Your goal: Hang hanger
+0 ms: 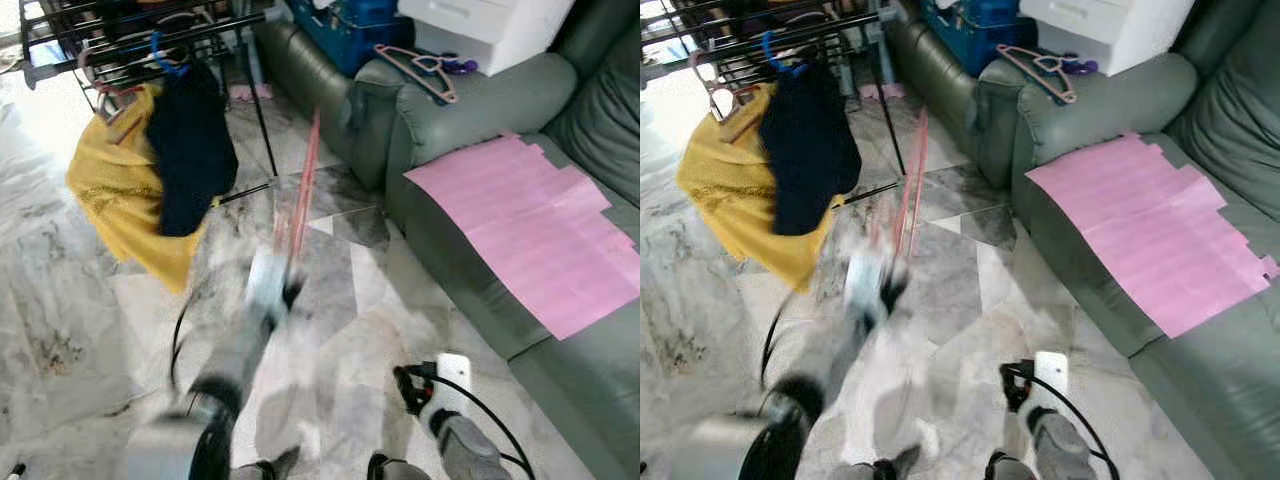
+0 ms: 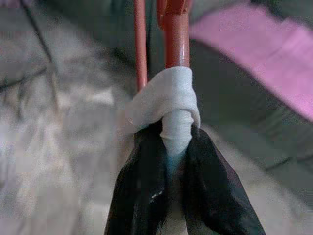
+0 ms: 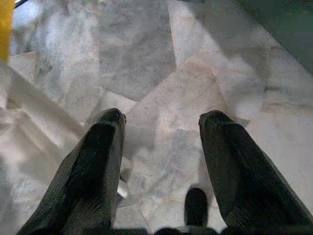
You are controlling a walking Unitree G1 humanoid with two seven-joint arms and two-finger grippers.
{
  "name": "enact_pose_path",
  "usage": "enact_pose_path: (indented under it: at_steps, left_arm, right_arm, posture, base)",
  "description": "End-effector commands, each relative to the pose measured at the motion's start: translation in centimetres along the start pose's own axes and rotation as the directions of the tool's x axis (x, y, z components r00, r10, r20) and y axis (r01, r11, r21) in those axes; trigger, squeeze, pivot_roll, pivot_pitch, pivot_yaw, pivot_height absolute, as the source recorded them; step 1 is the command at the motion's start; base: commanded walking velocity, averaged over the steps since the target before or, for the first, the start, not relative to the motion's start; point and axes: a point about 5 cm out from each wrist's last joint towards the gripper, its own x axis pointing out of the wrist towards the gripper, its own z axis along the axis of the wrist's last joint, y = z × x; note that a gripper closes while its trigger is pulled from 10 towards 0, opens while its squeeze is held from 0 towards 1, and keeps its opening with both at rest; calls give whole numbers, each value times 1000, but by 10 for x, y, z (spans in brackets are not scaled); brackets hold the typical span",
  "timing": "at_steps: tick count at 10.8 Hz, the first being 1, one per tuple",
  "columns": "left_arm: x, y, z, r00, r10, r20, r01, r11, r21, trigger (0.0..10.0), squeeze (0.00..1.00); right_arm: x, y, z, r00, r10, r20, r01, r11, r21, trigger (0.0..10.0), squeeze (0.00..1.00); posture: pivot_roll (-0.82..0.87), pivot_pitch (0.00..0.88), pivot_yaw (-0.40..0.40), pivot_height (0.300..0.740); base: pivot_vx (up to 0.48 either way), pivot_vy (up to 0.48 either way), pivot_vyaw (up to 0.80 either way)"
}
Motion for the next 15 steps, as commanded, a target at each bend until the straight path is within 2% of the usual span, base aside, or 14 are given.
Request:
enact_pose_path:
  at_steps: [1,2,3,5,6,7,8,15]
  left_arm:
    - [2,-3,11,997,-25,70,24,1000,11,10000,0]
    - [3,-11,14,990,-109,87,99,989,111,10000,0]
    - [-1,-14,8,982,-176,64,165,975,150,10000,0]
    - [-4,-14,7,958,-285,20,270,926,265,10000,0]
    - [-2,-11,18,945,-327,28,303,902,306,10000,0]
    - [3,-7,39,939,-334,80,292,899,328,10000,0]
    - [4,-7,43,939,-333,90,288,900,328,10000,0]
    - [4,-7,43,939,-333,90,288,900,328,10000,0]
  right_arm:
    - [-2,0,-5,1000,-4,-9,4,1000,5,10000,0]
    - [-2,4,-5,1000,8,1,-8,1000,-8,10000,0]
    - [-3,8,-5,999,37,6,-37,997,-61,10000,0]
    - [-3,4,-2,998,54,24,-52,995,-83,10000,0]
    - [-4,-1,2,999,42,34,-39,996,-85,10000,0]
    - [-3,-2,5,998,38,46,-34,995,-94,10000,0]
    - [-2,-2,6,998,39,48,-34,995,-95,10000,0]
    - [-2,-2,6,998,39,48,-34,995,-95,10000,0]
  posture:
    - [-173,172,35,740]
    - [-179,176,39,740]
    - [-181,181,43,740]
    - [-174,202,47,740]
    - [-173,202,49,740]
    - [-175,199,52,740]
    - [-175,197,53,740]
    - [-175,197,53,740]
  base:
    - [0,0,0]
    - [0,0,0]
    - [0,0,0]
    - [0,0,0]
    - [0,0,0]
    - [0,0,0]
    - [0,0,0]
    - [0,0,0]
